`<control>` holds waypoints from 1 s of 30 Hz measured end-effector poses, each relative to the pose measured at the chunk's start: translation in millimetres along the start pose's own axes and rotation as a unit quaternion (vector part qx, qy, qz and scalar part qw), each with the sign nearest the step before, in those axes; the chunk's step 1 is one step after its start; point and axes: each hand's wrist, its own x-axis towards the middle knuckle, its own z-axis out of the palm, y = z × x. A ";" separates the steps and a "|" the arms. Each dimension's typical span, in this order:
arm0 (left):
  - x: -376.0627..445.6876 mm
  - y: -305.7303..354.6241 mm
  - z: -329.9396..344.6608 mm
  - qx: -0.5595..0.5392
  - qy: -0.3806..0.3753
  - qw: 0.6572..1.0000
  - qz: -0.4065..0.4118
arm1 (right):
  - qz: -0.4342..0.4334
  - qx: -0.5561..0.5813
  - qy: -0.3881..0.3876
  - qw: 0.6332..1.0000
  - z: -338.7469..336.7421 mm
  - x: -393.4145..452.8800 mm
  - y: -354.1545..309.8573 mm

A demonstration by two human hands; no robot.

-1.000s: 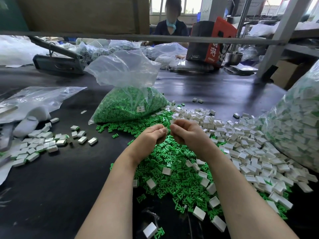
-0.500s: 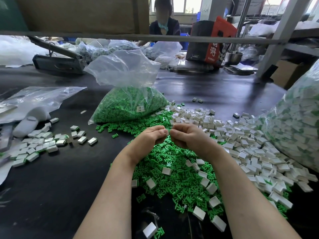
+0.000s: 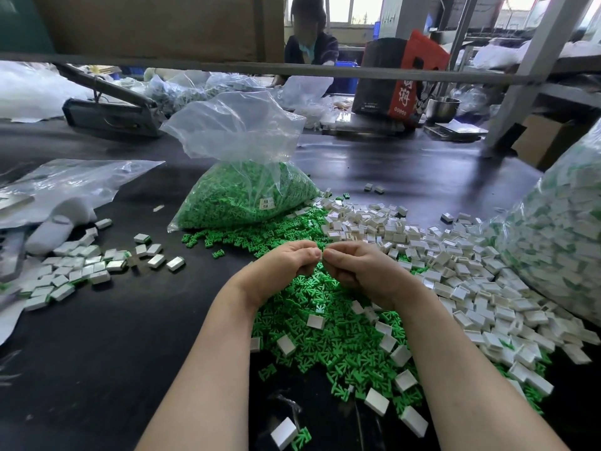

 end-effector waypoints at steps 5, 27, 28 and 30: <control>-1.7 -2.2 -1.7 0.014 -0.019 1.000 0.000 | 0.011 0.010 -0.032 0.999 -2.0 -1.1 -0.6; -3.5 -3.5 -3.7 -0.001 -0.043 0.999 -0.009 | 0.015 -0.036 -0.050 0.998 -2.3 -4.0 -3.0; -3.6 -3.8 -4.2 -0.001 -0.043 0.999 -0.010 | 0.014 -0.036 -0.050 0.998 -2.4 -3.8 -2.7; -2.7 -4.9 -4.5 -0.002 -0.043 0.999 -0.010 | 0.014 -0.034 -0.043 0.998 -2.1 -2.9 -1.5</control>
